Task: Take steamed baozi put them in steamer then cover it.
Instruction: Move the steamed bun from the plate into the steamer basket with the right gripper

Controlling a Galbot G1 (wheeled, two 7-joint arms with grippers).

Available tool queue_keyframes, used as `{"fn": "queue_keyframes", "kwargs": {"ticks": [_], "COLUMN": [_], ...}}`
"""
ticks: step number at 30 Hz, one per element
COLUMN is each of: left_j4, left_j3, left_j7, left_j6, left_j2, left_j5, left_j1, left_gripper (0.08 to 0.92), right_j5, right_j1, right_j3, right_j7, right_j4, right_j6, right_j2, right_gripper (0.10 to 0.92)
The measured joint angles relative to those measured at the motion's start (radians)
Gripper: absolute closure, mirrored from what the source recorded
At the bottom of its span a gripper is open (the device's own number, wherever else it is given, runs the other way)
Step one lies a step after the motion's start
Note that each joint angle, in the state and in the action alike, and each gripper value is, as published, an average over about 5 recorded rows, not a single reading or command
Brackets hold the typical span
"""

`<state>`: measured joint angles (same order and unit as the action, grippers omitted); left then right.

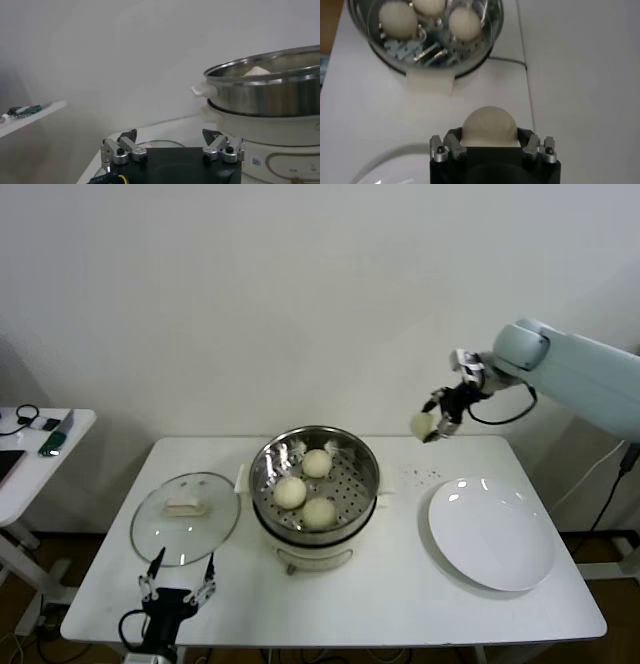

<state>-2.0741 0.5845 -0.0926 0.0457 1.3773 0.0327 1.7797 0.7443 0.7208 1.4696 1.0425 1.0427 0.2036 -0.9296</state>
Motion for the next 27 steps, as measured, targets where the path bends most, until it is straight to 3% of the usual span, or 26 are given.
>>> {"fn": "queue_keyframes", "kwargs": {"ticks": [12,27], "left_j4": [-0.016,-0.004], "left_j3": [-0.006,0.002], "left_j7": [0.000,0.000], "left_j6": [0.005,0.013], "left_j2": [-0.026,-0.050], "left_j5": [0.000,-0.016], "left_j1": [-0.005,-0.010], "left_gripper": [0.177,0.177], "right_j5": [0.233,0.293], "right_j1": [0.113,0.089], "right_j3": [0.208,0.333], "right_j7": [-0.061,-0.093], "right_j4": [0.030,0.034], "right_j6": [0.055,0.079], "right_j2": [-0.228,-0.389], "right_gripper": [0.313,0.313]}}
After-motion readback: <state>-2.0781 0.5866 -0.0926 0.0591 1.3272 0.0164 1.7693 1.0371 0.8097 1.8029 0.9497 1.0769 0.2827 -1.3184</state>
